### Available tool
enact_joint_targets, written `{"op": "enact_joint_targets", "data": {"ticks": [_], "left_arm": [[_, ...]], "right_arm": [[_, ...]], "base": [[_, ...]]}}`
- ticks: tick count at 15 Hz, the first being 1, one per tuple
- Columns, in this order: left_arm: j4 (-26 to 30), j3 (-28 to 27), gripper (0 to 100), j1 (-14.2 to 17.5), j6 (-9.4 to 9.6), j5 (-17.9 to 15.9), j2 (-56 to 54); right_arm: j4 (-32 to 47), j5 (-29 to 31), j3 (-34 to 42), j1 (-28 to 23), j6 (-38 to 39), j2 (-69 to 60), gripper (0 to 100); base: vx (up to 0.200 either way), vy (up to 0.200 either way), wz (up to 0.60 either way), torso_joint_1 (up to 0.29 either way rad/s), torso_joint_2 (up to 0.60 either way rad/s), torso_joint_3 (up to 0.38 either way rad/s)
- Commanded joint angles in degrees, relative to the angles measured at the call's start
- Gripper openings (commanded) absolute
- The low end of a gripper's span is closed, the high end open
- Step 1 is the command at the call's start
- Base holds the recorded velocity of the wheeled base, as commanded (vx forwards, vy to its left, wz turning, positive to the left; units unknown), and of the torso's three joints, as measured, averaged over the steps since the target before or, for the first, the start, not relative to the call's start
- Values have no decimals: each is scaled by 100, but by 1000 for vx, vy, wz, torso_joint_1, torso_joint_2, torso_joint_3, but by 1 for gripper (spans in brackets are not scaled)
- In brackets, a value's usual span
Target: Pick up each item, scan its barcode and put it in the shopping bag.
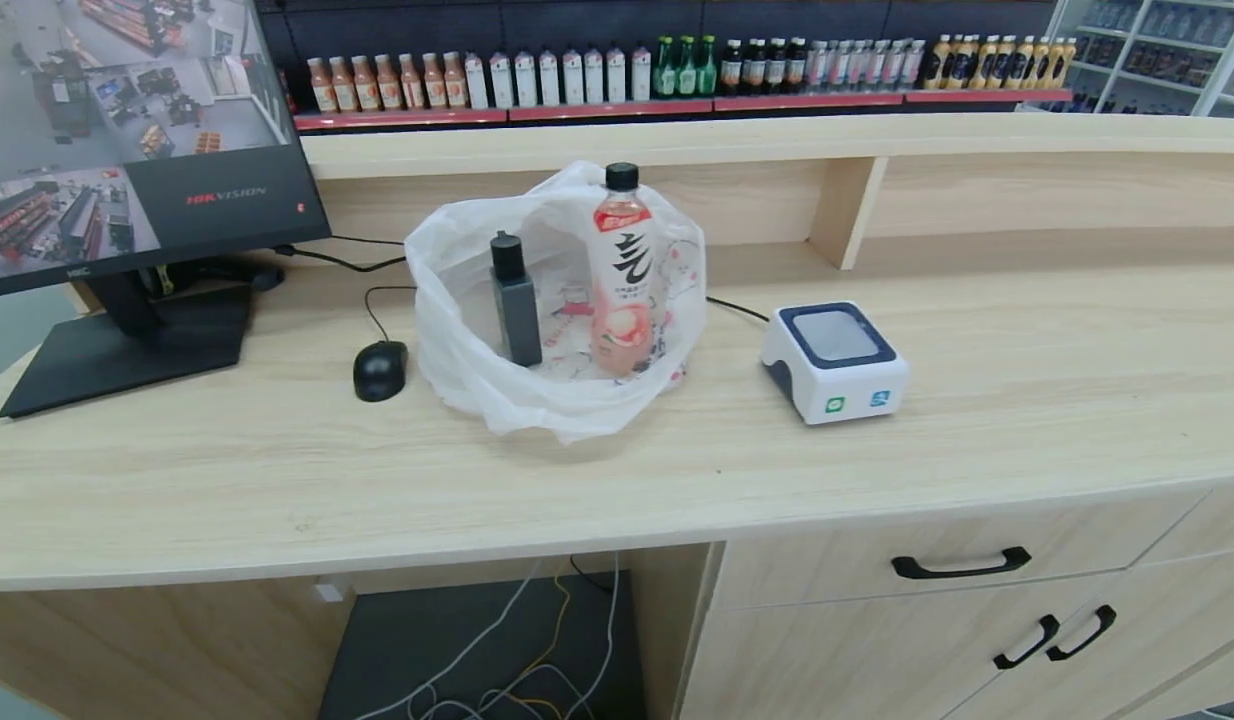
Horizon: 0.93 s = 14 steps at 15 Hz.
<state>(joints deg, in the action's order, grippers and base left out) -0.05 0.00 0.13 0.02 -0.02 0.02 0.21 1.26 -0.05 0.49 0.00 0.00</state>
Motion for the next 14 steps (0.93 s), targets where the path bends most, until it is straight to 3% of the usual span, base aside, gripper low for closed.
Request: {"op": "enact_joint_targets", "data": {"ticks": [1,7,11,14], "left_arm": [[5,0,100,-13,-2,2,-2],[14,0,100,-13,-2,2,-2],[14,0,100,-13,-2,2,-2],[5,0,100,-13,-2,2,-2]], "right_arm": [[-12,-3,-4,-14,0,0,100],[-12,-3,-4,-14,0,0,100],[-12,-3,-4,-14,-9,0,100],[-12,-3,-4,-14,0,0,100]], "base": [[-200,-200,0,7,2,-2],[-200,-200,0,-8,-1,5],[0,-200,0,-2,-3,7],[0,0,0,0,0,0]]}}
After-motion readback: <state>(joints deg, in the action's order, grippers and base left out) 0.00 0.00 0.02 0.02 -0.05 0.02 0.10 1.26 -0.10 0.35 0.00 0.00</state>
